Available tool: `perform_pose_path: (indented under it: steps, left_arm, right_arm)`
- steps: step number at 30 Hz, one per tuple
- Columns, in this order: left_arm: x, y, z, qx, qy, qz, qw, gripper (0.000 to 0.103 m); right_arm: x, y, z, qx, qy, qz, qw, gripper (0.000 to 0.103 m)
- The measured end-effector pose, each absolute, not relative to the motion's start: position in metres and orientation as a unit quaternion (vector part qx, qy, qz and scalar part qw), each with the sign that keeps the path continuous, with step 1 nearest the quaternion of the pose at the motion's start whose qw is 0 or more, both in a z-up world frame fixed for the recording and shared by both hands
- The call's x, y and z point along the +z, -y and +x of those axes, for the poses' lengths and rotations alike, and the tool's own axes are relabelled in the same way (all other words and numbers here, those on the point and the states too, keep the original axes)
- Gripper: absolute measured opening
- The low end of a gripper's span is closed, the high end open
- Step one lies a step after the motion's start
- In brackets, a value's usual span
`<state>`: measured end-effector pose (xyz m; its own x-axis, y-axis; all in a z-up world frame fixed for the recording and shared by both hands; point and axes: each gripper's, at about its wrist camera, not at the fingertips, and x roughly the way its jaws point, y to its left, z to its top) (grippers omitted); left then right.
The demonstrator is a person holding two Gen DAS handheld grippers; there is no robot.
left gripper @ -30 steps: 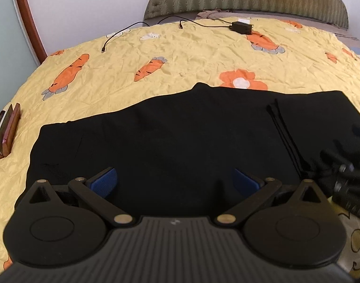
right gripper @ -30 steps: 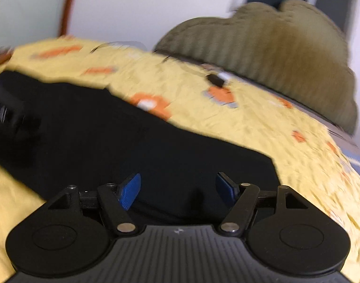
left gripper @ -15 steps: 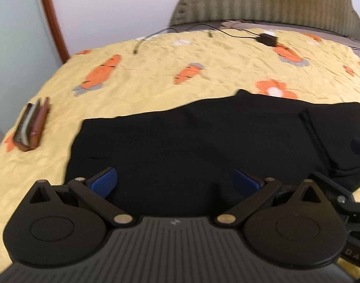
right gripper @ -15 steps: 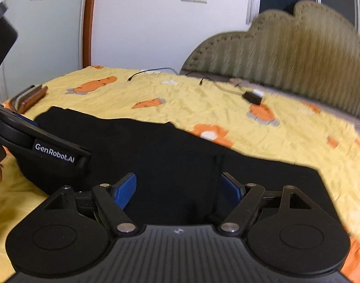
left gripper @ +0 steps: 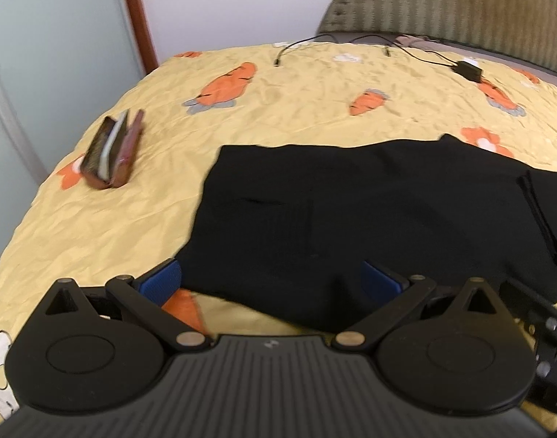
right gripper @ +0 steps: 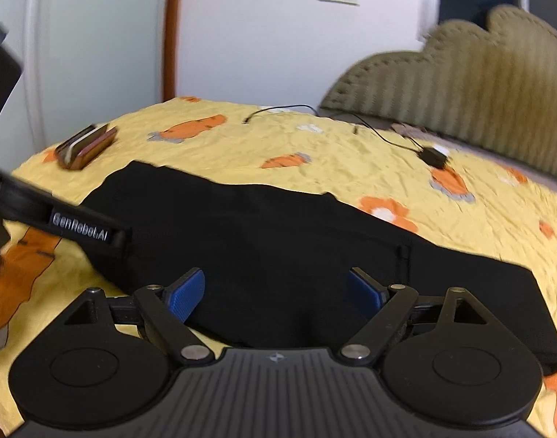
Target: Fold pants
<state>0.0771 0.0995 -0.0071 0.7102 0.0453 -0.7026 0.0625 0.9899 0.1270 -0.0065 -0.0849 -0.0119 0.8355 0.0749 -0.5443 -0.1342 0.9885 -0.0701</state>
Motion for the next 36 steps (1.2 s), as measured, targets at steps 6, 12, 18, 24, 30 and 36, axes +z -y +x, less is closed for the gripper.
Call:
perform_pose_path:
  steps: [6,12,18,24,30,36]
  left_arm:
    - [-0.007,-0.124,0.077,0.010,-0.387,0.057,0.920,0.103]
    - [-0.007,-0.142,0.076,0.025,-0.392,0.057,0.918,0.103]
    - [-0.003,-0.174,0.080,0.048,-0.397,0.044,0.915,0.103]
    - [0.008,-0.203,0.084,0.087,-0.386,0.042,0.917,0.103]
    - [0.013,-0.219,0.086,0.111,-0.384,0.043,0.916,0.103]
    - [0.011,-0.218,0.089,0.108,-0.387,0.049,0.915,0.103]
  right_arm:
    - [-0.012,0.058,-0.007,0.079,-0.285,-0.067,0.953,0.085]
    - [-0.015,0.029,-0.009,0.096,-0.271,-0.116,0.951,0.085]
    - [-0.019,-0.012,-0.009,0.116,-0.236,-0.183,0.947,0.085]
    - [-0.033,-0.058,-0.006,0.141,-0.204,-0.273,0.929,0.085]
    - [-0.045,-0.089,0.000,0.153,-0.158,-0.350,0.910,0.085]
    - [-0.056,-0.106,0.012,0.169,-0.159,-0.388,0.892,0.084]
